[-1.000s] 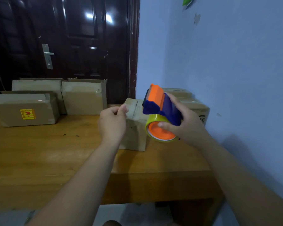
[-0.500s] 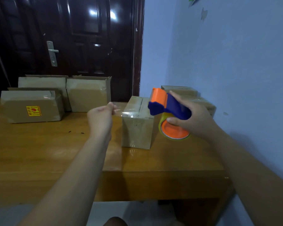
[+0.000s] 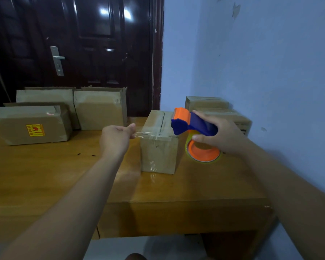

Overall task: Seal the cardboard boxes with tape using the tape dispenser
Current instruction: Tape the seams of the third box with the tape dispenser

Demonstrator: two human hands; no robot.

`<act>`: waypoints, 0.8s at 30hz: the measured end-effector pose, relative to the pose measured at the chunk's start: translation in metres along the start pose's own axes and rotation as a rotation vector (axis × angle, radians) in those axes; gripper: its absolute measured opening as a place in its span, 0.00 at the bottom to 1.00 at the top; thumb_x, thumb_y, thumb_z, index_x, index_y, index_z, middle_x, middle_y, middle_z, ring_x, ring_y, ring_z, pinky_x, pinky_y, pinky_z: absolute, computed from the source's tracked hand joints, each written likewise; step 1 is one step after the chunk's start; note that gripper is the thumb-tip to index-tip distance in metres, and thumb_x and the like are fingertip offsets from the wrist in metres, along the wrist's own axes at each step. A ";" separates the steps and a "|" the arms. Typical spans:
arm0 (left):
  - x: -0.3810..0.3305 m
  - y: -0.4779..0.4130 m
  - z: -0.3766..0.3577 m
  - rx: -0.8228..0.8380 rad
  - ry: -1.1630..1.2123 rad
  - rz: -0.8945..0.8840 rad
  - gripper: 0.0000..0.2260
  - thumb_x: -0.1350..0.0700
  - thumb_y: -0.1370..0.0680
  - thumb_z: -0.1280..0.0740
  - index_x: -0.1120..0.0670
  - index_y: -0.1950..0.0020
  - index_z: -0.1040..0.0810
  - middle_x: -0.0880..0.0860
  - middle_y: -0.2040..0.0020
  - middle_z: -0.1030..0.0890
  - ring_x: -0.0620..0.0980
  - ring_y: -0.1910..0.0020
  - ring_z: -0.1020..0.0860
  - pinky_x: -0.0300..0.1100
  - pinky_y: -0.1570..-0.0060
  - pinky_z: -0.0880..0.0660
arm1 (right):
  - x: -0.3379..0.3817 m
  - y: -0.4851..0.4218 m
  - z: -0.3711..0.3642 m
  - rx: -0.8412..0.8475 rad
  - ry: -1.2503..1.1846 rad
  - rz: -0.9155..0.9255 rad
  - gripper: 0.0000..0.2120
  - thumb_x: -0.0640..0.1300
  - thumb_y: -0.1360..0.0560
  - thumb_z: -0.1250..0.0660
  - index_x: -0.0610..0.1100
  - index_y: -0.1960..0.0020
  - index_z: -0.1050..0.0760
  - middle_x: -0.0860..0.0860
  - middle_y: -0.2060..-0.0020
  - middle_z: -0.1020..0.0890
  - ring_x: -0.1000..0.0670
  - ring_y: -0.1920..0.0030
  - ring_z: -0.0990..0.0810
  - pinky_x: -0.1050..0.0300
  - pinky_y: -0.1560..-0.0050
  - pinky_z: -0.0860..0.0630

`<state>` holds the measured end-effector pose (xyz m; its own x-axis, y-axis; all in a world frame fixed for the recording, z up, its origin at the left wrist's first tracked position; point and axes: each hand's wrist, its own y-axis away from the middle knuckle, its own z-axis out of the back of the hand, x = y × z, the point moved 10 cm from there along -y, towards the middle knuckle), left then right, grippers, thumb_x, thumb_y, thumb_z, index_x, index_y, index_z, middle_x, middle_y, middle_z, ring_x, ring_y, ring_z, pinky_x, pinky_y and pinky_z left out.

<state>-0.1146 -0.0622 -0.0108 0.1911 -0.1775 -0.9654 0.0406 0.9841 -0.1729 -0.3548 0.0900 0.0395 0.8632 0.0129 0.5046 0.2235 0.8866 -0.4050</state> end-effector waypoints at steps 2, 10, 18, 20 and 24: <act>0.005 -0.003 -0.003 0.017 0.062 0.031 0.13 0.49 0.24 0.32 0.54 0.66 0.20 0.51 0.57 0.18 0.48 0.52 0.25 0.44 0.50 0.34 | -0.001 -0.004 -0.001 0.007 0.002 -0.001 0.35 0.59 0.31 0.30 0.60 0.27 0.39 0.56 0.37 0.25 0.53 0.41 0.25 0.64 0.48 0.30; 0.019 -0.007 -0.014 0.123 0.137 0.112 0.13 0.53 0.23 0.32 0.58 0.64 0.21 0.52 0.57 0.20 0.48 0.50 0.27 0.43 0.45 0.38 | -0.014 -0.004 -0.017 0.054 -0.083 -0.029 0.38 0.64 0.35 0.34 0.61 0.27 0.39 0.57 0.41 0.23 0.59 0.51 0.23 0.72 0.57 0.30; 0.037 -0.004 -0.024 0.159 0.188 0.209 0.13 0.51 0.23 0.33 0.59 0.61 0.22 0.49 0.59 0.21 0.47 0.52 0.27 0.51 0.36 0.37 | -0.032 -0.001 -0.041 0.040 -0.200 -0.032 0.35 0.62 0.33 0.34 0.64 0.28 0.41 0.61 0.33 0.31 0.60 0.40 0.29 0.76 0.50 0.32; 0.043 -0.001 -0.028 0.165 0.223 0.250 0.12 0.51 0.23 0.33 0.59 0.59 0.21 0.49 0.62 0.22 0.45 0.50 0.26 0.54 0.33 0.37 | -0.034 0.000 -0.044 0.021 -0.256 -0.027 0.34 0.61 0.32 0.33 0.65 0.29 0.41 0.64 0.34 0.32 0.64 0.41 0.29 0.79 0.51 0.33; 0.049 0.005 -0.034 0.159 0.285 0.327 0.10 0.51 0.23 0.32 0.57 0.57 0.21 0.48 0.62 0.22 0.48 0.45 0.29 0.58 0.32 0.40 | -0.037 0.004 -0.051 -0.003 -0.351 -0.043 0.31 0.60 0.32 0.32 0.70 0.34 0.41 0.65 0.36 0.30 0.71 0.42 0.29 0.76 0.49 0.31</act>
<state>-0.1381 -0.0657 -0.0657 -0.0575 0.1727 -0.9833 0.1773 0.9710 0.1602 -0.3629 0.0699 -0.0195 0.6447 0.1344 0.7526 0.2583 0.8882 -0.3799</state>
